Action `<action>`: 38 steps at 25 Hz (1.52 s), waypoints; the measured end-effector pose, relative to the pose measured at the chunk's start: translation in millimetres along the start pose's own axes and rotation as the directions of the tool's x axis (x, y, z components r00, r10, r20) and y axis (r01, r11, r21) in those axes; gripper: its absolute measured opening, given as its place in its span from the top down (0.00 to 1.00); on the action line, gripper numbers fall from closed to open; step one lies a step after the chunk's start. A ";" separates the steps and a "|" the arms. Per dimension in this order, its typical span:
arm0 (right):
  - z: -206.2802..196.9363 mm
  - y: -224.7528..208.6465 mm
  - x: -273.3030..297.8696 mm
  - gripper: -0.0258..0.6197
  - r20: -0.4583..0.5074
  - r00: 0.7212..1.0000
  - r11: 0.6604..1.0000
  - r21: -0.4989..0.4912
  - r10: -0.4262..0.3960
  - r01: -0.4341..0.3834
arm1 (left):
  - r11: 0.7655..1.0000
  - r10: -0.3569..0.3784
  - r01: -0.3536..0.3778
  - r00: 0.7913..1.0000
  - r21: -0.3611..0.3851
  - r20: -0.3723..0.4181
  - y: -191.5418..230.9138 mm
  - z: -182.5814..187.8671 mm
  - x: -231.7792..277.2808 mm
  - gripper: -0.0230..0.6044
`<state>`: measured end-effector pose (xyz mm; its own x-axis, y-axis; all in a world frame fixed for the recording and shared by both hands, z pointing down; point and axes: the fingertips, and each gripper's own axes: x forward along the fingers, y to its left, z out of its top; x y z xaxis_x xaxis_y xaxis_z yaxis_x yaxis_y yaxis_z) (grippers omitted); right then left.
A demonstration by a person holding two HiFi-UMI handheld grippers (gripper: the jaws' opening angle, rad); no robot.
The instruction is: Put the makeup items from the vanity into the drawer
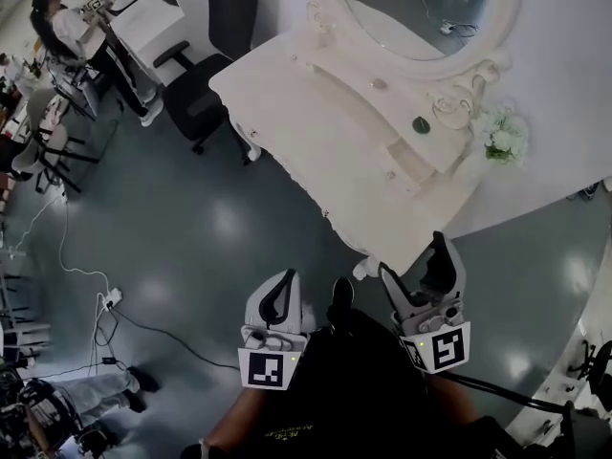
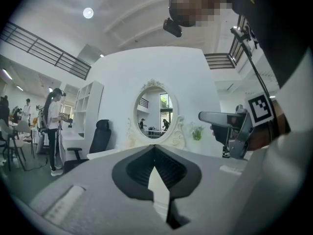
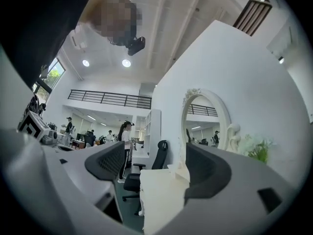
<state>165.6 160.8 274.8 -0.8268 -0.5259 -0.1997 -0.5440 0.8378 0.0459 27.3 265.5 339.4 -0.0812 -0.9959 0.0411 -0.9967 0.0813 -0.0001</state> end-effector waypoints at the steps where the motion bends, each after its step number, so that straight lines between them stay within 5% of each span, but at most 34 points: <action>1: 0.5 -9.1 13.4 0.36 0.007 1.000 1.000 0.001 0.010 -0.010 | 1.000 0.008 -0.008 1.000 0.009 0.001 4.4 4.6 13.2 0.93; 10: -9.1 -71.8 114.4 0.36 0.012 0.999 0.999 -0.026 0.030 -0.029 | 0.999 0.011 -0.011 1.000 0.042 -0.015 43.0 24.8 105.7 0.93; 23: -63.8 -132.8 264.8 0.36 -0.093 0.981 0.977 -0.146 -0.170 0.156 | 0.976 -0.215 0.217 0.974 0.025 -0.069 165.5 1.4 258.2 0.93; 34: -131.7 -182.4 353.0 0.36 -0.235 0.961 0.973 -0.210 -0.149 0.100 | 0.981 -0.193 0.192 0.974 -0.019 -0.122 216.5 -19.0 307.9 0.93; 38: -184.8 -215.8 374.3 0.37 -0.348 0.923 0.976 -0.195 -0.165 0.100 | 0.987 -0.162 0.159 0.977 -0.034 -0.139 224.9 -24.6 323.1 0.93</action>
<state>-52.9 -244.0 371.0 -0.7233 -0.6744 0.1486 -0.6418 0.7359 0.2158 -223.0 -36.9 377.2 0.0829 -0.9803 0.1794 -0.9962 -0.0769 0.0404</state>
